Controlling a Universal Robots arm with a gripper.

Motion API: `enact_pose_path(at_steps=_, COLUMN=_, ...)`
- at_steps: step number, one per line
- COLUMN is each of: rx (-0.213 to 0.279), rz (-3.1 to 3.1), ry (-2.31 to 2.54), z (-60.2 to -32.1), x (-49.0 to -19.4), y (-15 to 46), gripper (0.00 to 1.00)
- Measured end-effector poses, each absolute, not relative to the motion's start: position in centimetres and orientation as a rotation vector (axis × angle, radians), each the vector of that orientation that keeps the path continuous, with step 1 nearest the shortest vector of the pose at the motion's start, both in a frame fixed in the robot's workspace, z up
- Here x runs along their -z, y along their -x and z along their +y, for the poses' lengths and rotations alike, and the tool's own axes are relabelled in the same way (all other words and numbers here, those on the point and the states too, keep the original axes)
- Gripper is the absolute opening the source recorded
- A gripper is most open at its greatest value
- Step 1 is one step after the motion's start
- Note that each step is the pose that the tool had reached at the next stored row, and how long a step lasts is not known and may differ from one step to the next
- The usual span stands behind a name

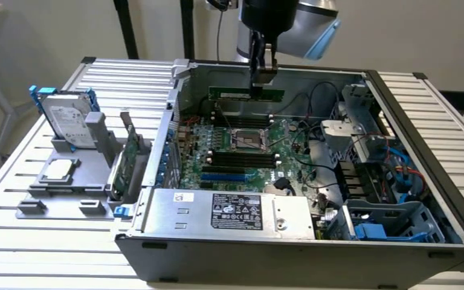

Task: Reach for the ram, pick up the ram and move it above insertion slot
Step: 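Pick up the ram and move it above insertion slot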

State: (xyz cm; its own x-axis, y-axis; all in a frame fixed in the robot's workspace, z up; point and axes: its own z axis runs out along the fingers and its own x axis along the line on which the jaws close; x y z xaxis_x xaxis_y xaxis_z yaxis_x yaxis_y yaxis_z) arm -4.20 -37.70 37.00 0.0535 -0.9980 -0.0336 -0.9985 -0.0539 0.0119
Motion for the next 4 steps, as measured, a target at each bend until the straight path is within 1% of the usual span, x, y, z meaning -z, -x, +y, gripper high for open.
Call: enact_pose_path(at_steps=4, rx=-0.051, rz=2.151, ry=2.269, z=-37.69, x=-37.01, y=4.2, gripper=0.13)
